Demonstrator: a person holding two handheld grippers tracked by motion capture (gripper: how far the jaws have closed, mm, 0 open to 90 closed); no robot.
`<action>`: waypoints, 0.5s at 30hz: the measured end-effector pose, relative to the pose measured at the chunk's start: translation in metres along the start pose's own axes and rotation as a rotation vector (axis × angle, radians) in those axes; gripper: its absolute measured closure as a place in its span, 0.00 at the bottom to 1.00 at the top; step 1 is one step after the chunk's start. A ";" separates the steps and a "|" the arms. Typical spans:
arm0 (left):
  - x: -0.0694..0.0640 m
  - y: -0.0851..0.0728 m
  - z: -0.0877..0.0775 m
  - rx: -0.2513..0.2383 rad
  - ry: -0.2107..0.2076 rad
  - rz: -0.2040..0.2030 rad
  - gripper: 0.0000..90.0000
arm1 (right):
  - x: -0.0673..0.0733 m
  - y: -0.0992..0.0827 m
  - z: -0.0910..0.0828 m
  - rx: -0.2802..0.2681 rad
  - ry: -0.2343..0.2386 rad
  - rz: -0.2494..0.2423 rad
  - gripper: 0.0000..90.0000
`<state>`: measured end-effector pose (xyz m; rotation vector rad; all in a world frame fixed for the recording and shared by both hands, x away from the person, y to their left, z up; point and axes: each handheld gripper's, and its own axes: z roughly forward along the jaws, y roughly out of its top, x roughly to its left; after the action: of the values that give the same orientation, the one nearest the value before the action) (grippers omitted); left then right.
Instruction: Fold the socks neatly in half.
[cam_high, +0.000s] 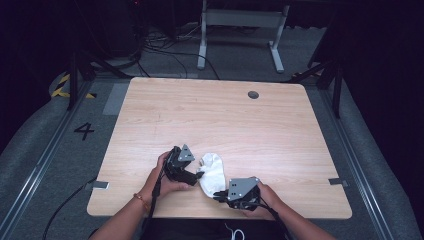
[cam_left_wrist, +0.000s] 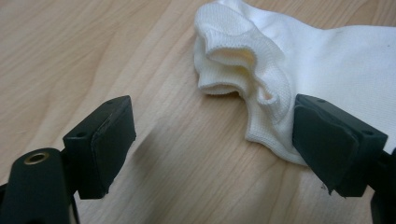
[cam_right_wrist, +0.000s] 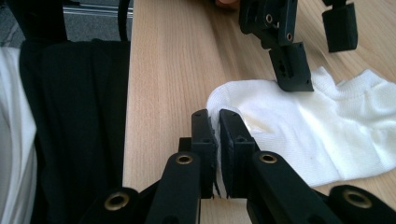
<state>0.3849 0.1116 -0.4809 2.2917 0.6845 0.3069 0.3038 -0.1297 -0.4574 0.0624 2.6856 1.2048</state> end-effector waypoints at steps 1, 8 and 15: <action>-0.001 0.002 0.001 0.008 -0.004 0.006 0.16 | 0.001 0.000 -0.002 -0.001 -0.003 0.000 0.95; -0.012 0.010 0.008 0.017 -0.030 0.048 0.16 | 0.006 0.000 -0.014 -0.018 -0.011 -0.001 0.95; -0.013 0.010 0.008 0.012 -0.038 0.053 0.16 | 0.001 0.007 -0.022 -0.048 -0.049 -0.002 0.95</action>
<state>0.3813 0.0939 -0.4805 2.3237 0.6088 0.2839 0.2979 -0.1407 -0.4379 0.0807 2.6133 1.2497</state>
